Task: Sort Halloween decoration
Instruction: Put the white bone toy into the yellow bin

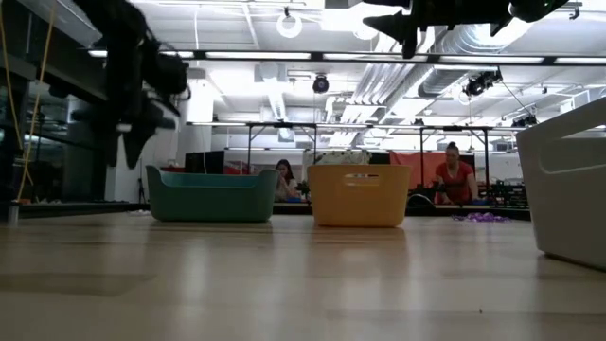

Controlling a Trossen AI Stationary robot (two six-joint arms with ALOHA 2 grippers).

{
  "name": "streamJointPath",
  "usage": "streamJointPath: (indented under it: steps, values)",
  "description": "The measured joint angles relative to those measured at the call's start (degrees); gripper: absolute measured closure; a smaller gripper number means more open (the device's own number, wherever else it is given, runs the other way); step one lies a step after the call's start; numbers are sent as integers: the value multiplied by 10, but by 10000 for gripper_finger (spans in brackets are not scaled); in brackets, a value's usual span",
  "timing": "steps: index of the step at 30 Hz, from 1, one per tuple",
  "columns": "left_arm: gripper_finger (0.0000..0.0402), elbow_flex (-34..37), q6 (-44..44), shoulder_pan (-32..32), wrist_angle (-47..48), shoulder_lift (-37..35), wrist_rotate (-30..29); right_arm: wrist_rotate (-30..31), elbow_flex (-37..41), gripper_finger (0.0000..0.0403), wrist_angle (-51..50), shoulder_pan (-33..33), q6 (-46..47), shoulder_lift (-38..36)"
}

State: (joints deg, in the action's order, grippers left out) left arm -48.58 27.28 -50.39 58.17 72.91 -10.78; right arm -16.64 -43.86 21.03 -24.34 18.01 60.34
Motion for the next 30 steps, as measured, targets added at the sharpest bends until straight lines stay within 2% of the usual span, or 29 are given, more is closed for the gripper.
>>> streamJointPath:
  steps: [5,10,14,21,27,30]
  values:
    - [227,65,39,-12,-105,3,41,0,0,215,-3,0,0,0]
    - [227,81,70,-23,-155,10,35,0,0,215,-3,0,0,0]
    - [227,82,76,-30,-146,17,-7,0,0,215,-3,0,2,0]
    - [227,82,71,-32,-102,17,-132,0,0,215,-7,0,0,0]
    - [227,82,56,-26,-114,17,-153,0,0,215,-14,0,0,0]
    - [227,81,55,-12,-119,24,-187,0,0,215,-16,0,0,0]
